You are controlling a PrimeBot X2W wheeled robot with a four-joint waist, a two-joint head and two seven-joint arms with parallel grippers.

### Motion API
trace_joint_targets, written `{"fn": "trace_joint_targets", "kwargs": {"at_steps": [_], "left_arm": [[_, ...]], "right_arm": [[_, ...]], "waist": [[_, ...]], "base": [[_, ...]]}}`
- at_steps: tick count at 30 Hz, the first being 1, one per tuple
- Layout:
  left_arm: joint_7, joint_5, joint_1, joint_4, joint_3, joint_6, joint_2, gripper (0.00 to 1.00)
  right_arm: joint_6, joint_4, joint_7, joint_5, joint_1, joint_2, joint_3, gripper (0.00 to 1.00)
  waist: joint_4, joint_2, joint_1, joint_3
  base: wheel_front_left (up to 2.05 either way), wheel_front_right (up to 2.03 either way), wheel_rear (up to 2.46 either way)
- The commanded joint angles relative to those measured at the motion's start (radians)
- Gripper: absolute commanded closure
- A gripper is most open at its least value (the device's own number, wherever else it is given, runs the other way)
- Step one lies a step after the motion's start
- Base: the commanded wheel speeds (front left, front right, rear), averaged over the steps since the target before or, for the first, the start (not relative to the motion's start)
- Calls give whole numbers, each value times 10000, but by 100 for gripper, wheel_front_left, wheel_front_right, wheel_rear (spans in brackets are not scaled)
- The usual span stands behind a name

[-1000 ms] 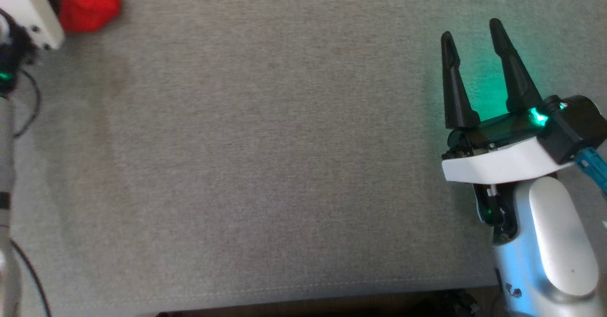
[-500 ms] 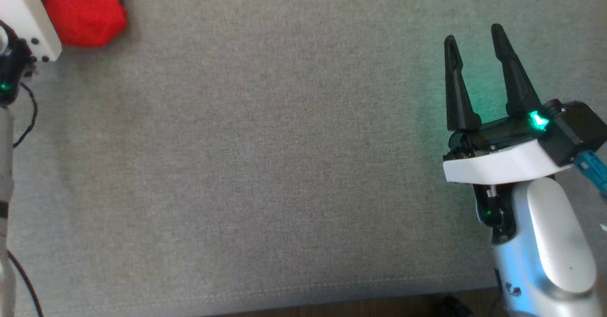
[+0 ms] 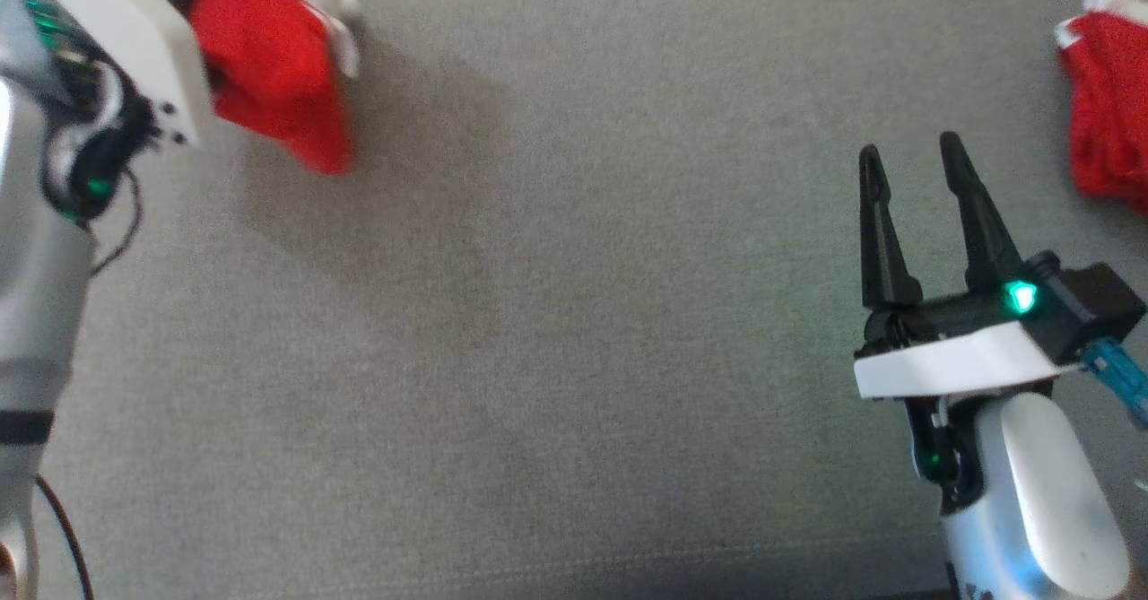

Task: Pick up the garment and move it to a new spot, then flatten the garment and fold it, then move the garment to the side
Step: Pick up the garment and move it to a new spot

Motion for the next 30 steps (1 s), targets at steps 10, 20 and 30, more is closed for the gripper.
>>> {"fn": "trace_joint_targets", "kwargs": {"at_steps": [10, 20, 30], "left_arm": [[208, -1374, 227, -3216, -2056, 3, 836, 100], [-510, -2715, 984, -4458, -2242, 428, -52, 100], [-3247, -2891, 3164, -1857, -1596, 1830, -1189, 100]], "right_arm": [[-9, -454, 78, 130, 568, -22, -5, 0], [-9, -544, 147, 241, 823, -22, 74, 0], [-9, -382, -42, 455, 777, -22, 98, 0]], "waist": [[-822, 0, 0, -1366], [-1657, 0, 0, -1117], [-1832, 0, 0, -860]], "base": [[0, 0, 0], [0, 0, 0], [0, 0, 0]]}}
